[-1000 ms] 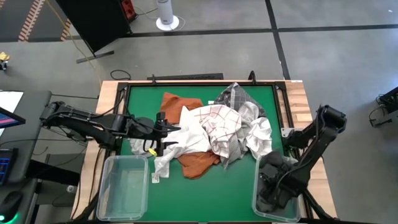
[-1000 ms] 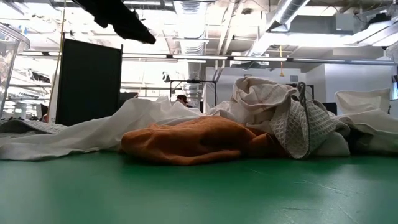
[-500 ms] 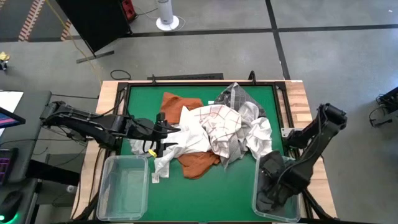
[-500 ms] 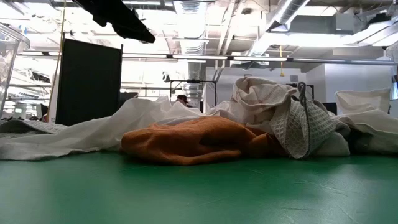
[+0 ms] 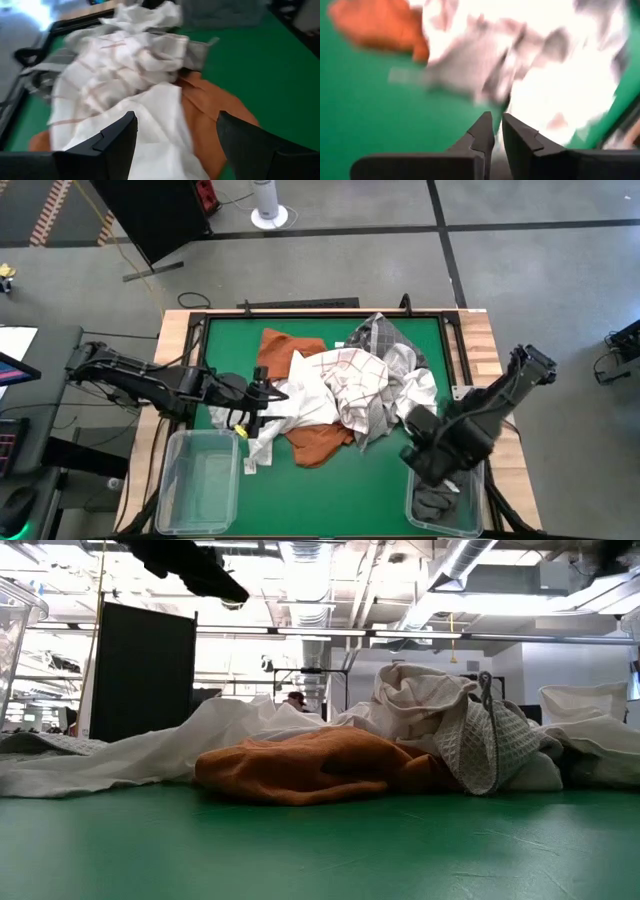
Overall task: Sort towels by color in basket
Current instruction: Put the white towel into the left transparent bin
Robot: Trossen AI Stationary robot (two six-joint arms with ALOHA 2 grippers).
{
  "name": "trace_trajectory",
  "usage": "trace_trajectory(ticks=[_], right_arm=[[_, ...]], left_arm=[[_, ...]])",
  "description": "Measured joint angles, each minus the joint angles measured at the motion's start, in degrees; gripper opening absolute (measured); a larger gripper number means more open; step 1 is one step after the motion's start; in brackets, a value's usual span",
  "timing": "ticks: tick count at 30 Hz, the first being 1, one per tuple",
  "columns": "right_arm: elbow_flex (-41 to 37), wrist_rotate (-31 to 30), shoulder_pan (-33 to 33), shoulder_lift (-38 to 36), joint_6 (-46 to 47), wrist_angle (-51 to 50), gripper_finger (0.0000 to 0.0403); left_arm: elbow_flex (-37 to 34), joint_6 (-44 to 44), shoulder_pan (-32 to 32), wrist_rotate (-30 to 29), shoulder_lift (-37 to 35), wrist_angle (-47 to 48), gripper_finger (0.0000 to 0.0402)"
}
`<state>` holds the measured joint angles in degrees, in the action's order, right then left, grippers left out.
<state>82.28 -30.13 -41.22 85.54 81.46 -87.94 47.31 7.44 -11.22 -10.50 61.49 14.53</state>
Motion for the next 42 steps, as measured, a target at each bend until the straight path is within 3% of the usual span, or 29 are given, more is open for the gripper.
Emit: trace_trajectory(ticks=[6,11,17,28,32,37,42], right_arm=[[0.0,-19.98,5.31,0.01,-11.44,4.97,0.0072],[-2.96,-34.9,8.23,0.07,-25.73,21.47,0.0072],[-9.82,-34.61,13.03,0.11,-37.05,37.11,0.0072],[-12.72,-34.42,14.94,0.0,-38.53,40.39,0.0072],[-12.72,-34.4,14.53,0.0,-38.63,40.44,0.0072],[-12.72,-34.38,13.6,-0.02,-38.6,40.39,0.0072],[-12.72,-34.37,12.5,-0.02,-40.93,40.19,0.0072]], left_arm=[[0.04,-4.08,-0.52,0.35,0.17,4.5,0.0261],[0.07,-9.68,0.59,-4.98,4.13,6.74,0.0261],[0.09,-14.7,2.32,-2.3,13.66,7.29,0.0261],[5.48,-14.06,2.8,-4.17,29.57,6.75,0.0252],[6.45,-10.47,2.71,-5.86,30.52,5.11,0.0189],[6.45,-7.24,2.58,-5.88,26.7,3.7,0.0032],[6.43,-6.27,2.93,-5.81,13.94,3.14,0.0004]])
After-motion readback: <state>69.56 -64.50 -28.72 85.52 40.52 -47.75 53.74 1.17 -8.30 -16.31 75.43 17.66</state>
